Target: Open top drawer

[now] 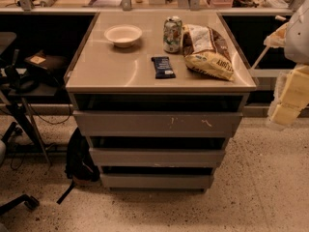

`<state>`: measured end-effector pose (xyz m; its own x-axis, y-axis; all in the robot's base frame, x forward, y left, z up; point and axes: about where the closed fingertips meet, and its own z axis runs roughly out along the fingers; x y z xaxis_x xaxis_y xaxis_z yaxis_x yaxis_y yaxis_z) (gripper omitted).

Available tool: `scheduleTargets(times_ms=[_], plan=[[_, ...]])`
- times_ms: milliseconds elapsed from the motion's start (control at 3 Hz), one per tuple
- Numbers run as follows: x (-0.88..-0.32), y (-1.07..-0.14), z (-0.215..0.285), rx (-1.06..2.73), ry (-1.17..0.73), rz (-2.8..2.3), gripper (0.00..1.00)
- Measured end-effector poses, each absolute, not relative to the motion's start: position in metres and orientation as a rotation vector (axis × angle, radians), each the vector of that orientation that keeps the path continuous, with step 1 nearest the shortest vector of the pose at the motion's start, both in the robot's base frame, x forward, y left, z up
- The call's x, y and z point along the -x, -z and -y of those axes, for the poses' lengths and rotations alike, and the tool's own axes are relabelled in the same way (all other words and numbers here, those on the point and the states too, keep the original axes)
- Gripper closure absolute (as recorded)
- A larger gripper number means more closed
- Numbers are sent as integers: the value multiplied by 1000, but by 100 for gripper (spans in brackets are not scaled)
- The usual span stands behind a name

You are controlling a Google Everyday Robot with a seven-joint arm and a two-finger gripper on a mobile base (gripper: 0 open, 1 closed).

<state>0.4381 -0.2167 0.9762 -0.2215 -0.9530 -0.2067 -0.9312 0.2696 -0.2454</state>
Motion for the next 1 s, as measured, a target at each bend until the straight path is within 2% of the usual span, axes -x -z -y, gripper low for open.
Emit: scheduleTargets(times_ms=[333,1000], plan=[[-438,-976,216,1722,101,-2224,0],[-435,-909,219,1737,-21,-2201,0]])
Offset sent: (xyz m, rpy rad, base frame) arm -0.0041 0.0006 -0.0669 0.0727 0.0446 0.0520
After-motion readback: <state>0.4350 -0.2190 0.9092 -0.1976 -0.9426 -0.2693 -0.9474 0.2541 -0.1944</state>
